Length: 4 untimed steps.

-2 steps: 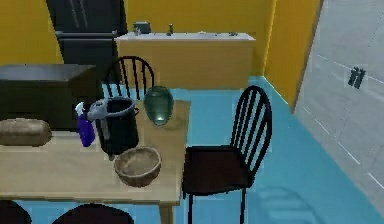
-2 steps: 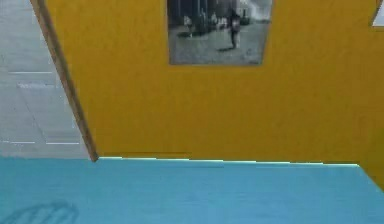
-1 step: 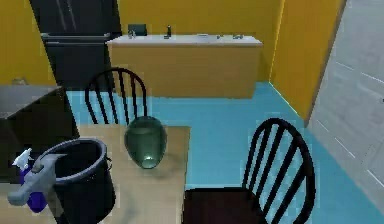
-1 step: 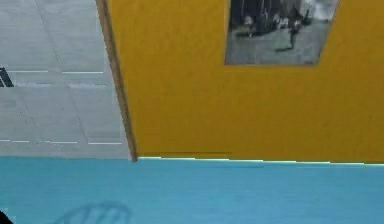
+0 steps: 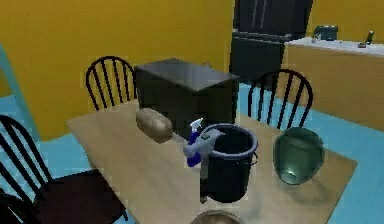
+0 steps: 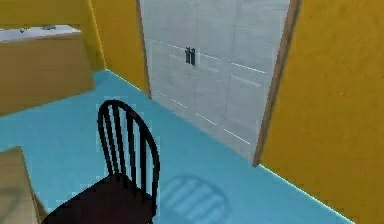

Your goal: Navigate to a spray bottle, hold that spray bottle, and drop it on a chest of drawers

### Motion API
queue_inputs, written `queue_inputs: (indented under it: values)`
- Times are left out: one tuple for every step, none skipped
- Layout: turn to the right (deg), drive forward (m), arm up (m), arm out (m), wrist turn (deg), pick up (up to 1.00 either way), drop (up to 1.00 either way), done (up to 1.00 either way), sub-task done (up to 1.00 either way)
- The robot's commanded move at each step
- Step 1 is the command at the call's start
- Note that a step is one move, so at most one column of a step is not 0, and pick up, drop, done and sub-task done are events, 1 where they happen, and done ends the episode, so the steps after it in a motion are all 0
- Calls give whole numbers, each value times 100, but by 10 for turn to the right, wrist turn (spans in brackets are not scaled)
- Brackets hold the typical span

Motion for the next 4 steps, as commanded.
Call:
queue_inputs:
  values:
    - [-450, 0, 0, 0, 0, 0, 0, 0, 0]
    - [-390, 0, 0, 0, 0, 0, 0, 0, 0]
    - [0, 0, 50, 0, 0, 0, 0, 0, 0]
    - [0, 0, 34, 0, 0, 0, 0, 0, 0]
